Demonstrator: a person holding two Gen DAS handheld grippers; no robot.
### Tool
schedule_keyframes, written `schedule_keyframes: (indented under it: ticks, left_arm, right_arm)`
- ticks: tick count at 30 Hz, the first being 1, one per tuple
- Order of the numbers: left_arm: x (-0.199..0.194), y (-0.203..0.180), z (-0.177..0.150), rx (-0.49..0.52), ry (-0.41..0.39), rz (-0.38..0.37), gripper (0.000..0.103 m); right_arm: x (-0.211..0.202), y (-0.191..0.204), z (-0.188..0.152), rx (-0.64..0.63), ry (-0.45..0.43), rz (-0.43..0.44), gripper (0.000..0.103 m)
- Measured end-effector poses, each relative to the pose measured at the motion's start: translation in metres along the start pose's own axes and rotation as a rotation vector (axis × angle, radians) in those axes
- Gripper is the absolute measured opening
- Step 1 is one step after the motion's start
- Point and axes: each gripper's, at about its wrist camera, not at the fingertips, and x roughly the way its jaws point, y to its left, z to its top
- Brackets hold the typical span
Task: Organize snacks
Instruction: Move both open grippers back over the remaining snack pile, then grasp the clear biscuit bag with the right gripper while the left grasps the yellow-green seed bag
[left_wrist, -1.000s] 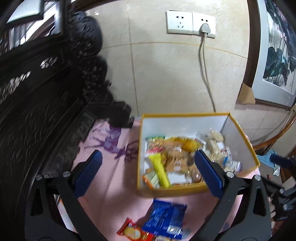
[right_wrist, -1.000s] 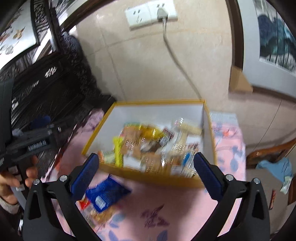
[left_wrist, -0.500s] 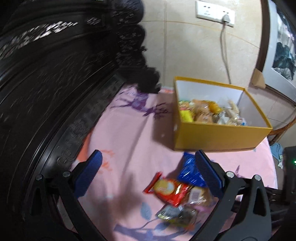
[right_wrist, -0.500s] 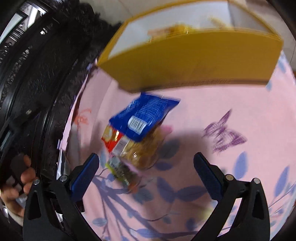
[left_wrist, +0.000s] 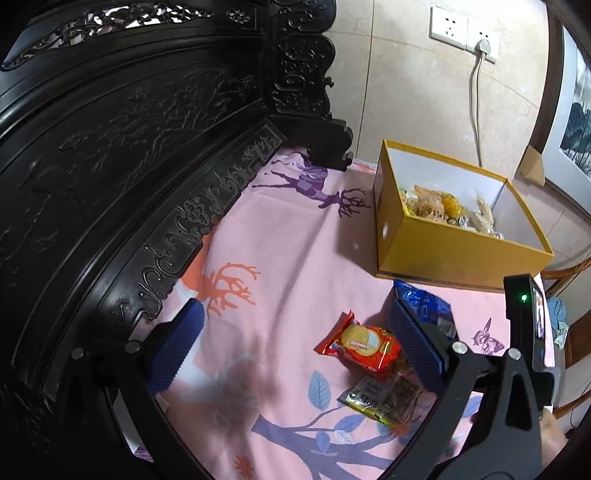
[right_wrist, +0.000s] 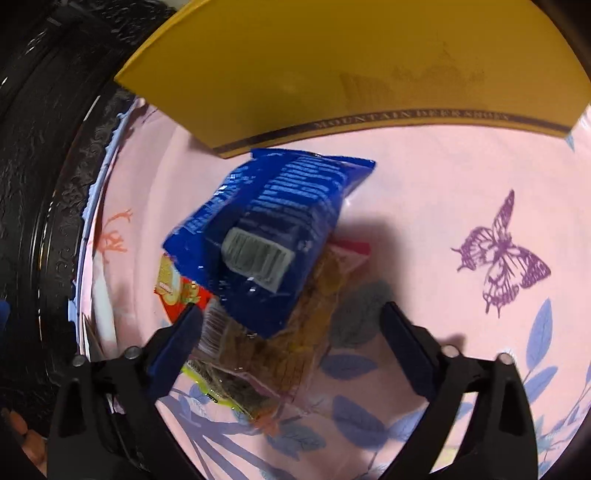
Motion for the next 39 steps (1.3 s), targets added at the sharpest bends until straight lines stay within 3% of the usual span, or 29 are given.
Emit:
schedule_keyframes:
  ticks: [3, 8, 13, 18, 27, 31, 34, 39]
  left_arm:
    - [0.005, -0.004, -0.004, 0.01, 0.02, -0.003, 0.101]
    - [0.014, -0.014, -0.01, 0.042, 0.041, -0.03, 0.101]
    - [0.035, -0.045, -0.031, 0.214, 0.08, -0.08, 0.101]
    - [0.048, -0.081, -0.063, 0.373, 0.095, -0.15, 0.101]
    - [0.085, -0.117, -0.106, 0.578, 0.127, -0.224, 0.101]
    - [0.097, -0.128, -0.115, 0.633, 0.137, -0.234, 0.101]
    - [0.098, -0.129, -0.116, 0.602, 0.137, -0.243, 0.101]
    - [0.087, -0.128, -0.125, 0.574, 0.122, -0.256, 0.085]
  right_arm:
    - [-0.002, -0.003, -0.003, -0.038, 0.025, 0.002, 0.057]
    - [-0.022, -0.039, -0.023, -0.08, 0.034, -0.05, 0.049]
    - [-0.041, -0.073, -0.051, -0.112, 0.024, -0.095, 0.049]
    - [-0.051, -0.09, -0.073, -0.088, 0.006, -0.069, 0.048]
    - [-0.058, -0.097, -0.077, -0.078, -0.008, -0.04, 0.049]
    - [-0.06, -0.1, -0.078, -0.077, -0.008, -0.032, 0.049]
    - [-0.061, -0.101, -0.078, -0.072, -0.009, -0.026, 0.049]
    - [-0.063, -0.102, -0.079, -0.064, -0.013, -0.024, 0.049]
